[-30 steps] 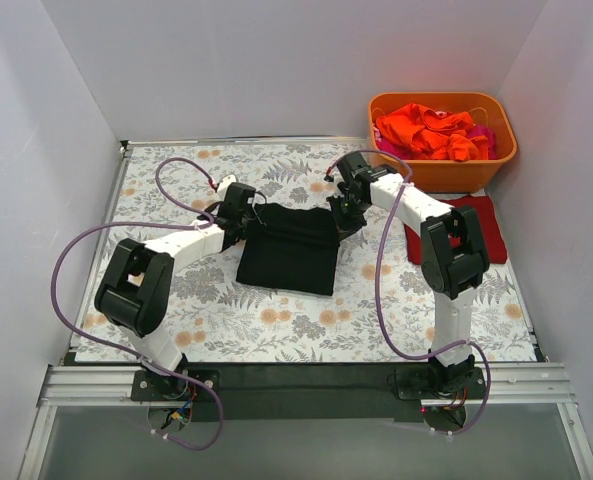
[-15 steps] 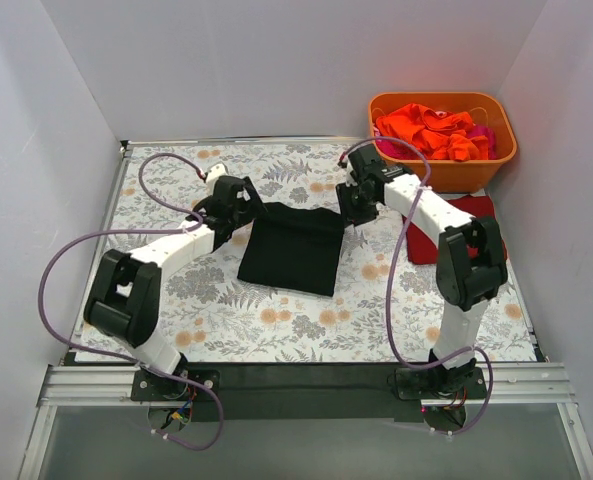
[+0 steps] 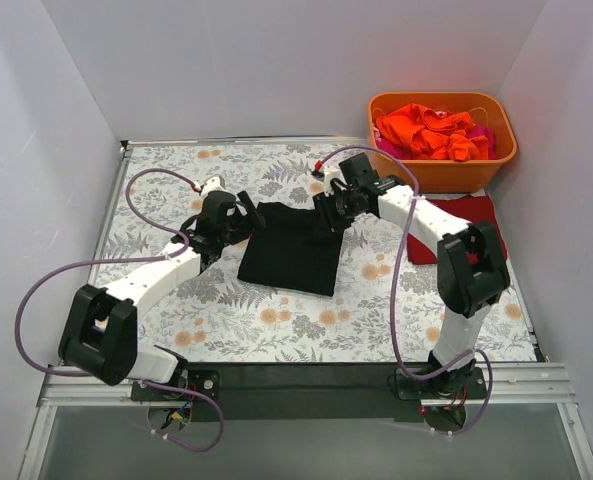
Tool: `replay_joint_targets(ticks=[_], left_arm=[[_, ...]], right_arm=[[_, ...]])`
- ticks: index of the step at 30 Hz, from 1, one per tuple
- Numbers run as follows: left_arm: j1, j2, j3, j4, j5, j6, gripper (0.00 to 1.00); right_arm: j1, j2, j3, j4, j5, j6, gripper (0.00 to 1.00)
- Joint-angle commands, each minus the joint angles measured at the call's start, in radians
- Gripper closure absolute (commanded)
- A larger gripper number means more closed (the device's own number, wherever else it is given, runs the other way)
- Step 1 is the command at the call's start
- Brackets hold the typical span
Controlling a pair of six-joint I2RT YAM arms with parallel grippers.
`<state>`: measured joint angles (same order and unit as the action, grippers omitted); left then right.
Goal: Fold and stack the t-shirts
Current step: Fold the tshirt
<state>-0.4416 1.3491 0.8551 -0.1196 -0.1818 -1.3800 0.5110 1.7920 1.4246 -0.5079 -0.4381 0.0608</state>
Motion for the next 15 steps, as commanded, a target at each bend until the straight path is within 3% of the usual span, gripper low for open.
replay_joint_targets(ticks=[1, 8, 12, 15], left_arm=[[-0.003, 0.054, 0.021, -0.015, 0.027, 0.018, 0.3], [0.003, 0.179, 0.065, 0.155, 0.04, 0.243, 0.19], [0.001, 0.283, 0.128, 0.095, 0.122, 0.211, 0.19], [0.0, 0.279, 0.095, 0.049, 0.153, 0.135, 0.2]], right_arm=[[-0.006, 0.066, 0.032, 0.029, -0.091, -0.056, 0.66], [-0.012, 0.127, 0.069, 0.032, -0.045, -0.163, 0.62], [-0.008, 0.168, 0.076, 0.029, -0.082, -0.161, 0.61], [0.007, 0.188, 0.047, 0.029, -0.08, -0.144, 0.61]])
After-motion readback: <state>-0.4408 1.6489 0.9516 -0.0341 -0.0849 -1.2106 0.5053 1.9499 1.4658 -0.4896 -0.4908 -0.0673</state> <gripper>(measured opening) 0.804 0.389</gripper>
